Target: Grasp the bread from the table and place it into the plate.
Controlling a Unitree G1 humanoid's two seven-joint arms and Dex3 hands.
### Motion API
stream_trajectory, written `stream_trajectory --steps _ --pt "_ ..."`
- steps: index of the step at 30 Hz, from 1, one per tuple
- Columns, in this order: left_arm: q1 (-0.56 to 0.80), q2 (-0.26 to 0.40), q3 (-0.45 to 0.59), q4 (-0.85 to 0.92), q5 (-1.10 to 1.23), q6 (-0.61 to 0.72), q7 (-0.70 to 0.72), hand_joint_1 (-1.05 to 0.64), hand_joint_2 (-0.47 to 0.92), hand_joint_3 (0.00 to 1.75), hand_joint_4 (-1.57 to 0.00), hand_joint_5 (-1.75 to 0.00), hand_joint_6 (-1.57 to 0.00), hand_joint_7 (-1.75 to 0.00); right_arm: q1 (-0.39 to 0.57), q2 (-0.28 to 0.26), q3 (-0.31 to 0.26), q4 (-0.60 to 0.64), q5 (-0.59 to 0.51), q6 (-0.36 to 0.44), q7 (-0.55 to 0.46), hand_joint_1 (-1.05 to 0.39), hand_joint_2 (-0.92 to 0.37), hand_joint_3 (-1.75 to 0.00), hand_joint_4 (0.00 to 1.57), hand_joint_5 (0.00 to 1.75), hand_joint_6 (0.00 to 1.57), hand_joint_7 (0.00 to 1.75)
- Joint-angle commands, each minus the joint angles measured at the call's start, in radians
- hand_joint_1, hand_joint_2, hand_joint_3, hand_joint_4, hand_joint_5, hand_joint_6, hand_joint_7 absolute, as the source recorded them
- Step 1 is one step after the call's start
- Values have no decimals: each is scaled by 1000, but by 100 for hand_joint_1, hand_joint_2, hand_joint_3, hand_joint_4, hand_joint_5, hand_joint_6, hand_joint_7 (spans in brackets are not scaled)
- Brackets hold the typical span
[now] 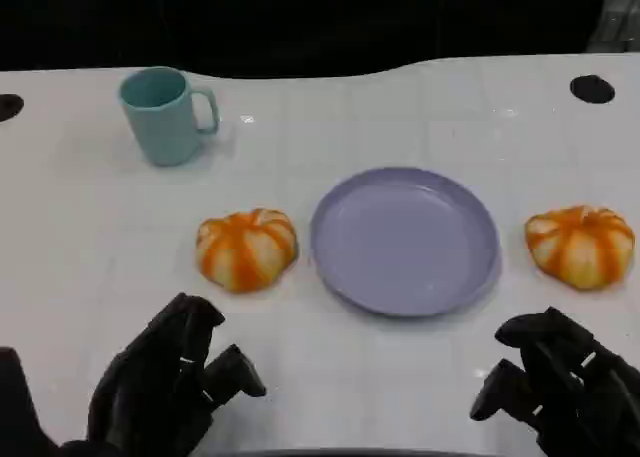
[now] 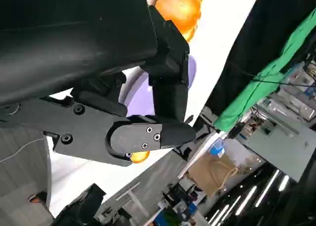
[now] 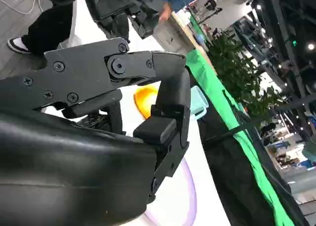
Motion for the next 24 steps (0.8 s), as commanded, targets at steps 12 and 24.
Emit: stream_trajectory --steps 12,24 --pt "7 14 7 -3 -10 16 -10 -53 92 36 -77 -175 -51 -173 15 -3 -6 -7 2 -17 6 -57 -92 -24 57 160 58 116" --pt "11 17 -4 -5 1 7 -28 -54 92 39 -76 -175 -52 -173 39 3 -12 -33 13 -7 -2 -55 -92 -23 57 158 58 115"
